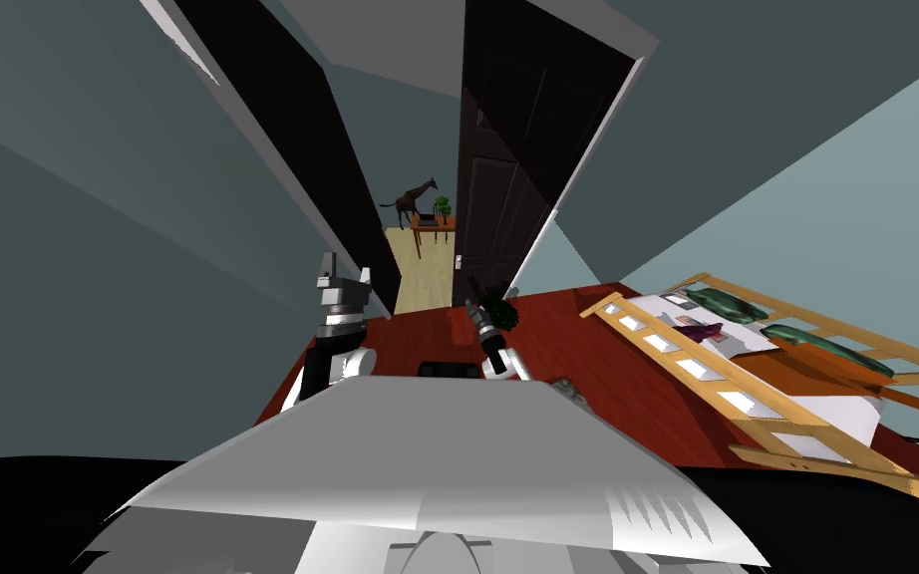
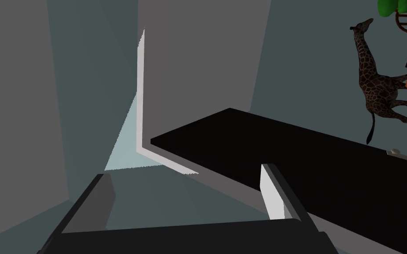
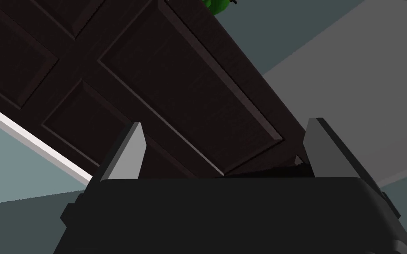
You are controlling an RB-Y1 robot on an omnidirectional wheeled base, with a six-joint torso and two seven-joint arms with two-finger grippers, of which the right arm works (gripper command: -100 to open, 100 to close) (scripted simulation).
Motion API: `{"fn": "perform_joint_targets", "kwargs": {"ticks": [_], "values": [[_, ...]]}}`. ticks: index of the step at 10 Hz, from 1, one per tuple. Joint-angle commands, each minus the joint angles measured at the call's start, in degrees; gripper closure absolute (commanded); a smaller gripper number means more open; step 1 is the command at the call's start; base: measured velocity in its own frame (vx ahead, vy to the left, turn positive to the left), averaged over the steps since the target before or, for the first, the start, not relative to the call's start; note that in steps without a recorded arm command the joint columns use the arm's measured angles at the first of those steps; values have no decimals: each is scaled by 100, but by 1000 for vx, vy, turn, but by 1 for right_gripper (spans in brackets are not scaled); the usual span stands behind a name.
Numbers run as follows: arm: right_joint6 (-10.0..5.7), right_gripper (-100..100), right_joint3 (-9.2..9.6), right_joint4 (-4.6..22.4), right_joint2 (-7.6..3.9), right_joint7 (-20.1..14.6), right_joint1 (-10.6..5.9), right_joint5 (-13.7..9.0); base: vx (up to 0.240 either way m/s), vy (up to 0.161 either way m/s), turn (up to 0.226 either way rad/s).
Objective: Push the door open
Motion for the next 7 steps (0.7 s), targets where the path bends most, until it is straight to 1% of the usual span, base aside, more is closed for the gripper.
{"fn": "perform_joint_targets", "kwargs": {"ticks": [1,7], "values": [[201,-100,134,153,-78,54,-74,205,95,23,34],[893,-100,653,711,-332,258,-336,980,99,30,28]]}}
